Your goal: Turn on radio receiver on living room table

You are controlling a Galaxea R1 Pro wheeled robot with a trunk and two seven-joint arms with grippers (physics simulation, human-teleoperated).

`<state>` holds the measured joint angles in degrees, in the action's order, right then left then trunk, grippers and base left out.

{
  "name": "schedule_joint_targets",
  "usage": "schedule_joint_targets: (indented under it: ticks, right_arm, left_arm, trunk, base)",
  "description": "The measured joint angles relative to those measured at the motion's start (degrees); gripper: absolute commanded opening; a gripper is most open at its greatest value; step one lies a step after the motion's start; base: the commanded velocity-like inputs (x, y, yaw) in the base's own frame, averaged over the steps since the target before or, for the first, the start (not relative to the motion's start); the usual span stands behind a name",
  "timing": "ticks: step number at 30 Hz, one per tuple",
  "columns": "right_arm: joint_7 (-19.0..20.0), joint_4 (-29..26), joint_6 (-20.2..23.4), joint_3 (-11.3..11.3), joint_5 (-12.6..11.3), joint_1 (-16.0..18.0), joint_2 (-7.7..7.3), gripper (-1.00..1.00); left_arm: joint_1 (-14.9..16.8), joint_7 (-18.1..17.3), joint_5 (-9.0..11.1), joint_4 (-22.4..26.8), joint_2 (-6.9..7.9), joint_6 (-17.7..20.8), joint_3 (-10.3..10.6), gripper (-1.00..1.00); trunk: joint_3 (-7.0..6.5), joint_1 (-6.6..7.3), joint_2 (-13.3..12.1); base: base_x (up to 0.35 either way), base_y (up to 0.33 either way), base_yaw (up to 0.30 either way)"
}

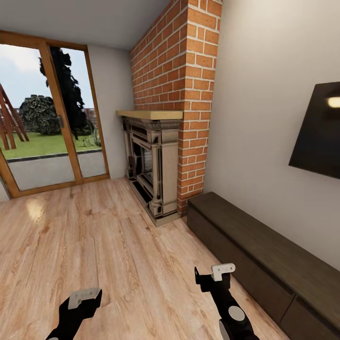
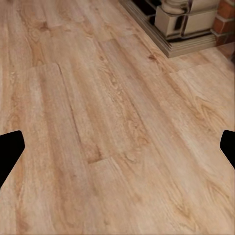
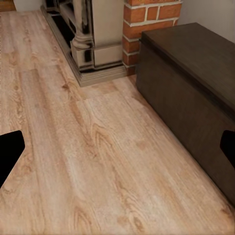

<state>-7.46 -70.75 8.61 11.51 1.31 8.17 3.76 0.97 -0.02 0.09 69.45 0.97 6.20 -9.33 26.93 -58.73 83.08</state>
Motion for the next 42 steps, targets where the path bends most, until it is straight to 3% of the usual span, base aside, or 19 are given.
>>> schedule_joint_targets:
  ticks: [11,42]
  right_arm:
    - [-0.11,-0.02,0.05,-0.09,0.01,0.00,0.14,1.00]
    - [-0.20,-0.04,0.00,-0.18,0.16,0.00,0.12,1.00]
  left_arm:
    - [0.00,0.02,0.00,-0.02,0.03,-0.05,-0.07,1.00]
    - [0.00,-0.07,0.00,-0.02,0.08,-0.05,0.01,1.00]
  trunk:
    - [0.00,0.00,0.00]
    - [0.77,0.00,0.00]
  base:
    - [0.000,0.000,0.038]
    - [0.000,0.000,0.260]
